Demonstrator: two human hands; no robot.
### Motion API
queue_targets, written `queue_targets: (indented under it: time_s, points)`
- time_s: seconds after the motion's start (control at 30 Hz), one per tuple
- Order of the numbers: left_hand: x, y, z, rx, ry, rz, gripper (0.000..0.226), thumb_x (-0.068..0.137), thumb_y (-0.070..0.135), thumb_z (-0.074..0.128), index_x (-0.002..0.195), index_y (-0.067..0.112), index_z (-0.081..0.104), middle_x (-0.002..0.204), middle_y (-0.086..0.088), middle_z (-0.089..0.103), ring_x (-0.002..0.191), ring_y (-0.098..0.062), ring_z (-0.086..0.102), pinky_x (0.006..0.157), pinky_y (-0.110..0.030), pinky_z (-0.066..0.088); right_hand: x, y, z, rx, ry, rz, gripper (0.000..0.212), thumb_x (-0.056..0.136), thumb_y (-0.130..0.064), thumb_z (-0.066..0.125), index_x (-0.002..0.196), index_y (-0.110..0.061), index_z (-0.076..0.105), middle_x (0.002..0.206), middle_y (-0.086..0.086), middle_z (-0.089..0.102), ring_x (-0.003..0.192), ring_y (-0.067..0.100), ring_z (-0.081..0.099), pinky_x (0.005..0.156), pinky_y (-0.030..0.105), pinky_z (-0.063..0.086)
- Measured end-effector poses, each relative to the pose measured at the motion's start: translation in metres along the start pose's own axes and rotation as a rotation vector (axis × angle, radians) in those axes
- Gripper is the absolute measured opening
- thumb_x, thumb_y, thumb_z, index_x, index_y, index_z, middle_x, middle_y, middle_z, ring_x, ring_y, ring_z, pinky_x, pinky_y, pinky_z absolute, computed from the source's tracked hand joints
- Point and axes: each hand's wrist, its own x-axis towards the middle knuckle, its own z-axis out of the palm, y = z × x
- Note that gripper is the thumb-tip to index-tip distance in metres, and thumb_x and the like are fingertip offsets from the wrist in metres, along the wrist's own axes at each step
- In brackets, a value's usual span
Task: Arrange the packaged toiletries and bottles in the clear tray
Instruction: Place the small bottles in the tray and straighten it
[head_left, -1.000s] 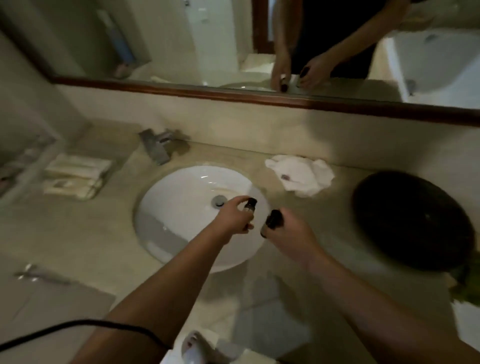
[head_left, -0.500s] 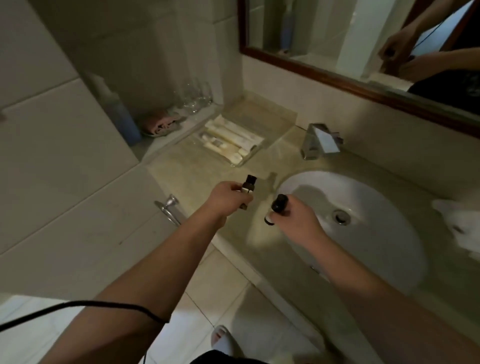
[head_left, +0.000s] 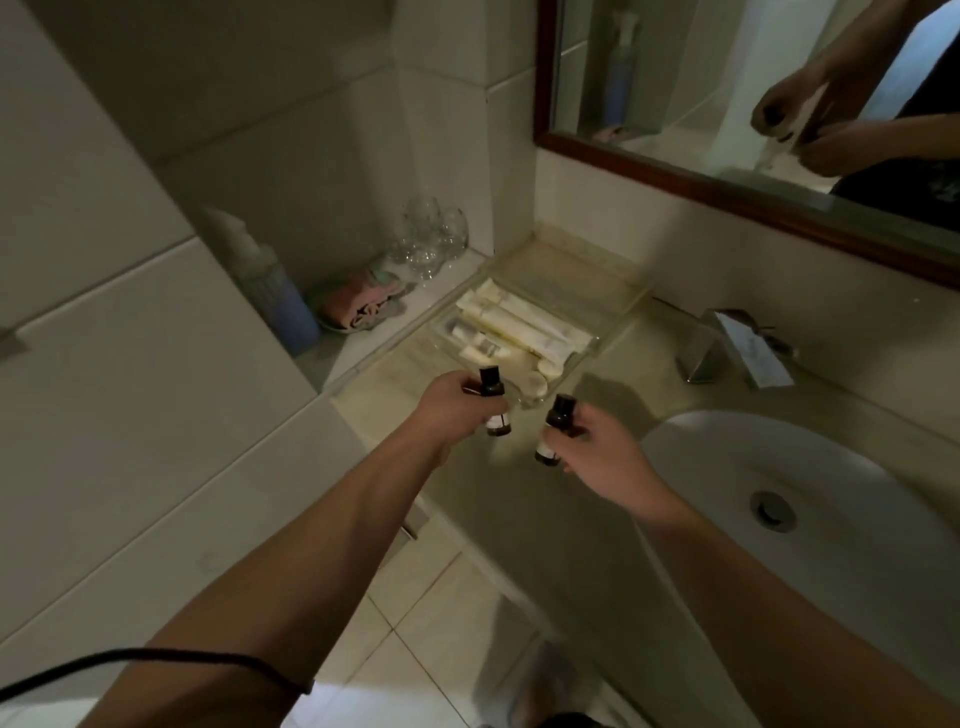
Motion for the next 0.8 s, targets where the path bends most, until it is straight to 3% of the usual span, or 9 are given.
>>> queue_targets:
  time_s: [0.07, 0.2, 0.3, 0.47, 0.53, 0.6, 0.67, 0.8]
  points:
    - [0.018, 0.008, -0.003, 0.010, -0.013, 0.002, 0.030, 0.079, 0.017, 0.074, 0.106, 0.011, 0.063, 0.096, -0.004, 0.065, 0.080, -0.015, 0.061, 0.065, -0.026, 0.047, 0.020, -0.006, 0.000, 0.028, -0.007, -0.004, 0.023, 0.089, -0.025, 0.065, 0.111, -0.018, 0.063, 0.102, -0.002, 0.067, 0.089, 0.013, 0.063, 0.071, 0.023, 0.049]
    - [0.056, 0.020, -0.011, 0.013, -0.023, -0.017, 0.026, 0.079, 0.021, 0.073, 0.102, 0.014, 0.065, 0.092, -0.005, 0.066, 0.074, -0.015, 0.059, 0.064, -0.028, 0.047, 0.052, -0.013, 0.005, 0.085, 0.004, 0.016, 0.020, 0.088, -0.022, 0.068, 0.108, -0.020, 0.063, 0.095, -0.006, 0.066, 0.087, 0.013, 0.063, 0.070, 0.020, 0.046]
    - [0.082, 0.028, -0.014, -0.033, -0.064, -0.042, 0.021, 0.080, 0.018, 0.072, 0.100, 0.017, 0.063, 0.094, -0.007, 0.067, 0.073, -0.017, 0.060, 0.063, -0.030, 0.046, 0.070, -0.019, 0.001, 0.068, -0.001, 0.032, 0.011, 0.089, -0.022, 0.068, 0.098, -0.021, 0.063, 0.084, -0.010, 0.065, 0.072, 0.002, 0.064, 0.059, 0.014, 0.044]
    - [0.132, 0.035, -0.025, -0.043, -0.205, 0.003, 0.035, 0.076, 0.002, 0.074, 0.104, 0.018, 0.060, 0.089, -0.004, 0.060, 0.073, -0.018, 0.063, 0.071, -0.034, 0.056, 0.108, -0.029, -0.001, -0.057, 0.051, 0.084, 0.019, 0.087, -0.027, 0.069, 0.103, -0.022, 0.061, 0.093, -0.007, 0.067, 0.076, 0.001, 0.061, 0.063, 0.020, 0.046]
    - [0.155, 0.037, -0.032, 0.062, -0.279, 0.074, 0.032, 0.075, -0.002, 0.074, 0.101, 0.013, 0.063, 0.082, -0.004, 0.058, 0.068, -0.012, 0.063, 0.069, -0.026, 0.058, 0.124, -0.033, -0.001, -0.093, 0.102, 0.135, 0.026, 0.084, -0.030, 0.072, 0.105, -0.027, 0.056, 0.097, -0.008, 0.065, 0.078, 0.002, 0.059, 0.062, 0.022, 0.047]
    - [0.179, 0.042, -0.041, 0.276, -0.303, 0.193, 0.026, 0.074, 0.004, 0.077, 0.096, 0.012, 0.068, 0.076, 0.001, 0.060, 0.061, -0.002, 0.060, 0.056, -0.010, 0.051, 0.138, -0.039, 0.000, -0.161, 0.152, 0.169, 0.032, 0.082, -0.031, 0.074, 0.106, -0.030, 0.052, 0.097, -0.008, 0.063, 0.080, 0.007, 0.061, 0.066, 0.029, 0.054]
    - [0.203, 0.045, -0.048, 0.415, -0.310, 0.263, 0.022, 0.074, 0.015, 0.080, 0.093, 0.019, 0.069, 0.086, 0.003, 0.064, 0.069, -0.004, 0.061, 0.052, -0.009, 0.048, 0.151, -0.044, 0.004, -0.258, 0.183, 0.193, 0.035, 0.081, -0.033, 0.074, 0.108, -0.029, 0.052, 0.098, -0.008, 0.063, 0.082, 0.010, 0.063, 0.073, 0.036, 0.057]
    - [0.241, 0.041, -0.052, 0.511, -0.371, 0.357, 0.027, 0.069, 0.018, 0.082, 0.093, 0.022, 0.071, 0.101, 0.002, 0.067, 0.092, -0.013, 0.066, 0.076, -0.024, 0.054, 0.171, -0.053, 0.013, -0.460, 0.233, 0.222, 0.034, 0.083, -0.035, 0.070, 0.111, -0.029, 0.052, 0.100, -0.009, 0.061, 0.085, 0.013, 0.062, 0.066, 0.030, 0.053]
